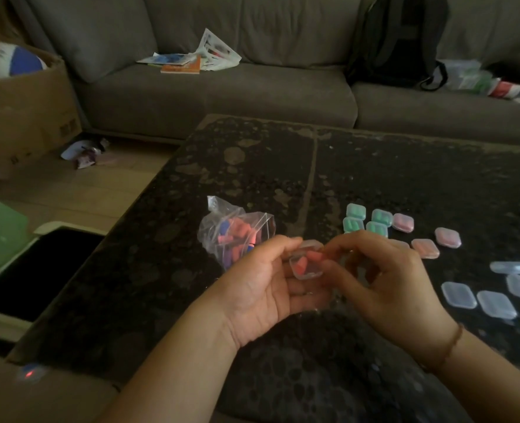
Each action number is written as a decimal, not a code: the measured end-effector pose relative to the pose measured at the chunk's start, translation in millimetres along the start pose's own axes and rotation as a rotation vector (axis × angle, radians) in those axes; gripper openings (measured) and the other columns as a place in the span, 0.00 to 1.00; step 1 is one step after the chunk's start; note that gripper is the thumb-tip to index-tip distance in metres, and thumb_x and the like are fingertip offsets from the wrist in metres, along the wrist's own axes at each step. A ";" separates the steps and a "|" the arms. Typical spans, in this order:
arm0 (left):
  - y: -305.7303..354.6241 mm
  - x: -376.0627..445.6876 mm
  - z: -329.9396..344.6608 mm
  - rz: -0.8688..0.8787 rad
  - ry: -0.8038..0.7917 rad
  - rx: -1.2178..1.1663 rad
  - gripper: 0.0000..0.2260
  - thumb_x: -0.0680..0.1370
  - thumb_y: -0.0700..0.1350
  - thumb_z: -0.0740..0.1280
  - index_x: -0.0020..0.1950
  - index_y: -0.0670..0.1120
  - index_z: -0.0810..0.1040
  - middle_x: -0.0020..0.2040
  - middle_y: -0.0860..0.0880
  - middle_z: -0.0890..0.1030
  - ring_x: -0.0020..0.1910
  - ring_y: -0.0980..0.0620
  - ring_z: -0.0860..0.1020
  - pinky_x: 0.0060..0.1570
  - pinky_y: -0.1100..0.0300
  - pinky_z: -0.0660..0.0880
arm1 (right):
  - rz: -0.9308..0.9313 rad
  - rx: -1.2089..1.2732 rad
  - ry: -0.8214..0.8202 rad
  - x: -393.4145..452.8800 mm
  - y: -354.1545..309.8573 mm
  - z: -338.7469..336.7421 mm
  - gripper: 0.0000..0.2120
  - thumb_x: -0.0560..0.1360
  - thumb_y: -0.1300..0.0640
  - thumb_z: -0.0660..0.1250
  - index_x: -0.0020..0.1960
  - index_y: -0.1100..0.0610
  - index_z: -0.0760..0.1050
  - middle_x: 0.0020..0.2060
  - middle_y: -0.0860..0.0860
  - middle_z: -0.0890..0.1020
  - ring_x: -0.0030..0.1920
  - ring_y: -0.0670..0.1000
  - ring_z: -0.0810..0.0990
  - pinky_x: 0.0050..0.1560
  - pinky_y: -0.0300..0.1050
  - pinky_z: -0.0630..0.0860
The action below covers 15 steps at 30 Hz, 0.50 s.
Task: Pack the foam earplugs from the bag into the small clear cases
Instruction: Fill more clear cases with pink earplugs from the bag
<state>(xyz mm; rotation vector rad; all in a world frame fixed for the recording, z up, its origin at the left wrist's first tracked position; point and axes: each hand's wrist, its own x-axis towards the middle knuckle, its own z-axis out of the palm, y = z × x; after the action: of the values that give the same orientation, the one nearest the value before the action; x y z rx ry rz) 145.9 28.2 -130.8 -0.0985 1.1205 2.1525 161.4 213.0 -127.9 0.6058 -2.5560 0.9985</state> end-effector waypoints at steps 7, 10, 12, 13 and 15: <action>0.1 0.6 -1.4 0.023 -0.023 0.012 0.25 0.79 0.52 0.64 0.72 0.40 0.75 0.58 0.38 0.82 0.55 0.43 0.84 0.53 0.49 0.82 | 0.090 0.179 -0.052 1.4 -2.3 -1.3 0.09 0.71 0.50 0.68 0.52 0.44 0.78 0.43 0.42 0.83 0.43 0.46 0.83 0.42 0.43 0.80; 0.3 0.9 -1.8 0.036 -0.018 0.011 0.26 0.78 0.52 0.64 0.72 0.41 0.75 0.58 0.38 0.82 0.55 0.43 0.84 0.54 0.49 0.83 | 0.142 0.245 0.004 -0.3 -1.7 -0.4 0.08 0.71 0.50 0.68 0.50 0.45 0.77 0.43 0.42 0.82 0.43 0.46 0.83 0.43 0.44 0.81; 0.3 1.2 -1.9 0.043 -0.012 0.012 0.26 0.77 0.53 0.65 0.72 0.41 0.75 0.57 0.39 0.82 0.54 0.43 0.84 0.54 0.49 0.82 | 0.146 0.206 0.004 -0.3 -1.1 0.1 0.07 0.72 0.50 0.66 0.49 0.43 0.77 0.43 0.40 0.82 0.43 0.43 0.82 0.43 0.39 0.80; 0.1 1.4 -1.8 0.044 -0.011 0.011 0.26 0.77 0.52 0.65 0.72 0.41 0.75 0.57 0.39 0.82 0.54 0.43 0.84 0.53 0.49 0.83 | 0.136 0.172 -0.009 0.4 -1.5 0.5 0.07 0.72 0.50 0.66 0.49 0.43 0.77 0.42 0.40 0.82 0.43 0.42 0.82 0.43 0.36 0.79; -0.5 1.5 -2.1 0.039 -0.007 0.004 0.25 0.78 0.52 0.65 0.71 0.41 0.76 0.54 0.39 0.83 0.52 0.44 0.85 0.51 0.48 0.83 | 0.109 0.113 -0.031 1.3 -2.5 2.1 0.07 0.72 0.51 0.68 0.49 0.46 0.80 0.40 0.40 0.82 0.43 0.42 0.81 0.41 0.32 0.77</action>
<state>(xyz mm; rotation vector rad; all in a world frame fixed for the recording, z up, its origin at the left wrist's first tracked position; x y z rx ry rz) 144.5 27.7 -132.9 -0.0682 1.1311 2.1835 161.3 209.5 -127.4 0.5194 -2.5971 1.1863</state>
